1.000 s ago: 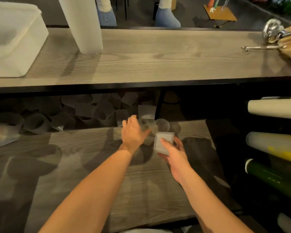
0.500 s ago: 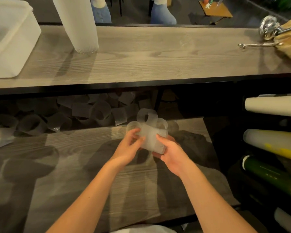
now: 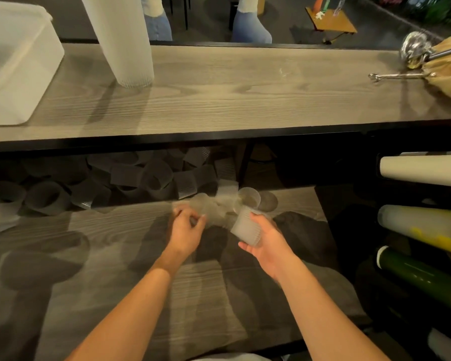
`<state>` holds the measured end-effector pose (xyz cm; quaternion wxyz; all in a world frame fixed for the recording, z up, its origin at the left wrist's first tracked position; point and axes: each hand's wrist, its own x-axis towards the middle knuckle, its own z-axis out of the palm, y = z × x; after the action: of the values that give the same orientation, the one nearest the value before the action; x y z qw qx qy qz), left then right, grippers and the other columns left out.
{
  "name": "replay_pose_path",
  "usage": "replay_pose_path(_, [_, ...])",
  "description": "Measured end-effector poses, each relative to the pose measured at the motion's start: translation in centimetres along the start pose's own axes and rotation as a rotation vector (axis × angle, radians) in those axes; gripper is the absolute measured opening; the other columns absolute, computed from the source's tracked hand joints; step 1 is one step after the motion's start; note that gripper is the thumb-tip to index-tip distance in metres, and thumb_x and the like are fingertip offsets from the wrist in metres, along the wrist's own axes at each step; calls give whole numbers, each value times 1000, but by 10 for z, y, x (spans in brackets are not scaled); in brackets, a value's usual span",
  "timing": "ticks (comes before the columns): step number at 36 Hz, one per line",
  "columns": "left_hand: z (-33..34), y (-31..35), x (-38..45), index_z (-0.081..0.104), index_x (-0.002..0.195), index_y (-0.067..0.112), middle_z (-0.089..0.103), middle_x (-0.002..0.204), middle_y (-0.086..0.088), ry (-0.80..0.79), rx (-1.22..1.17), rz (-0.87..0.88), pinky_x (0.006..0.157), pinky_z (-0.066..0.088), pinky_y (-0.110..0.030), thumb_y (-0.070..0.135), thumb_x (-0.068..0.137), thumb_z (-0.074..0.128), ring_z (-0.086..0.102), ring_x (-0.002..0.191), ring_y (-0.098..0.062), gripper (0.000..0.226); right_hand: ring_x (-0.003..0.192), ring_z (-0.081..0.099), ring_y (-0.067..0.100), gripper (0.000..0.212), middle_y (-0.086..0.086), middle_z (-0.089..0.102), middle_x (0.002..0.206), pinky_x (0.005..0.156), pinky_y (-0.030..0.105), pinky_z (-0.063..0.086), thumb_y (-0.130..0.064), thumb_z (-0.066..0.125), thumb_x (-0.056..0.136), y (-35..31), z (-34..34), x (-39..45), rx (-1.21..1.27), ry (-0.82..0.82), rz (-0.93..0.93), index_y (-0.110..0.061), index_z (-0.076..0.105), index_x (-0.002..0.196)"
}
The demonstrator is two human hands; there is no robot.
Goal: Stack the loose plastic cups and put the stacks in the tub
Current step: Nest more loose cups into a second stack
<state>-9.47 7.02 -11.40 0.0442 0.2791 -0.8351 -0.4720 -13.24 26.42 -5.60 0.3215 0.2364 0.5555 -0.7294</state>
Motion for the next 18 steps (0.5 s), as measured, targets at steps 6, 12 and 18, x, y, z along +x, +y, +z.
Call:
replay_pose_path(6, [-10,30,-34,31,144,35,57,132,0,-549,-647,-115,99,52,-40,25,91,68,61,117,-16,66,123,66,29,60,11,69,134,102,49,54,-44,71,88,-1,6,0,-38,-118,31,-22,55,142])
replay_pose_path(12, [-12,38,-24,30,140,38,53,128,-3,-726,-391,24,98,52,-37,58,82,68,59,115,-18,73,116,70,26,72,9,69,131,95,46,58,-56,72,77,-6,10,-5,-135,-124,-9,-26,54,140])
replay_pose_path(18, [10,55,23,32,146,19,42,145,-7,-117,-123,1,110,36,-41,57,88,59,40,130,-25,75,115,67,24,60,5,66,128,87,41,58,-40,76,87,-7,4,-5,-94,29,-74,-26,49,140])
